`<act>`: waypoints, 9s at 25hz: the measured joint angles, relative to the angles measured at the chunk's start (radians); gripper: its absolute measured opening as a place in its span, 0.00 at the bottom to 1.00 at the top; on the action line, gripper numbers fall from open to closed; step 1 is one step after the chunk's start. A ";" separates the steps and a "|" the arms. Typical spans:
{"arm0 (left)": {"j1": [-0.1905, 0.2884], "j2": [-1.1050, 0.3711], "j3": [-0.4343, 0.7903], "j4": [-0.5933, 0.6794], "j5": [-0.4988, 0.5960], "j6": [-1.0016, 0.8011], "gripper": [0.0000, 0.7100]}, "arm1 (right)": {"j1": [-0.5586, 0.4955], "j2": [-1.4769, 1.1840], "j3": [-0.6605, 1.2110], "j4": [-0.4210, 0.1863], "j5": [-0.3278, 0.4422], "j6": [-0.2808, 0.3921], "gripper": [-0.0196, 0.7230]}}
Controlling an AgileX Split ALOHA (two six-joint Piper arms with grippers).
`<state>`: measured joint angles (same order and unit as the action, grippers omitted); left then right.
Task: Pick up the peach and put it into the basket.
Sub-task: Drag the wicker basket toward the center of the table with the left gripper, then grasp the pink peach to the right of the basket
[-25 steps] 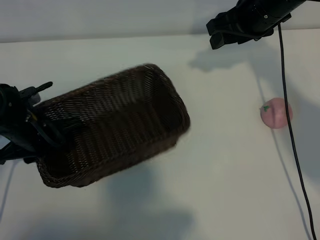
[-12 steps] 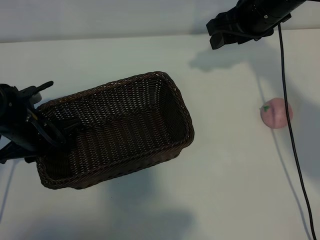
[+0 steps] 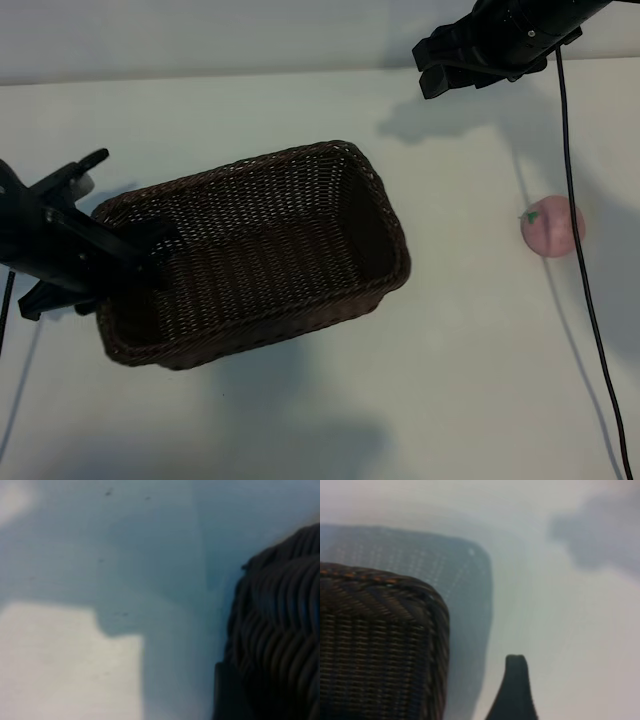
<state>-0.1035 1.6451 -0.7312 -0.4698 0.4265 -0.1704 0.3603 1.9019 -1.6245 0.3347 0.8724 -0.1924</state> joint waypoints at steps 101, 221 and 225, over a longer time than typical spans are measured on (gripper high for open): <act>-0.028 0.389 -0.539 -0.155 0.249 0.144 0.39 | 0.000 0.000 0.000 -0.013 0.015 -0.001 0.81; -0.028 0.268 -0.878 0.190 0.583 0.090 0.76 | -0.014 -0.120 0.233 -0.348 0.060 0.352 0.80; -0.028 0.268 -0.878 0.180 0.584 0.090 0.76 | -0.014 -0.120 0.287 -0.351 0.028 0.359 0.80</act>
<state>-0.1311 1.9130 -1.6091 -0.2903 1.0109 -0.0807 0.3460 1.7823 -1.3373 -0.0165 0.9002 0.1669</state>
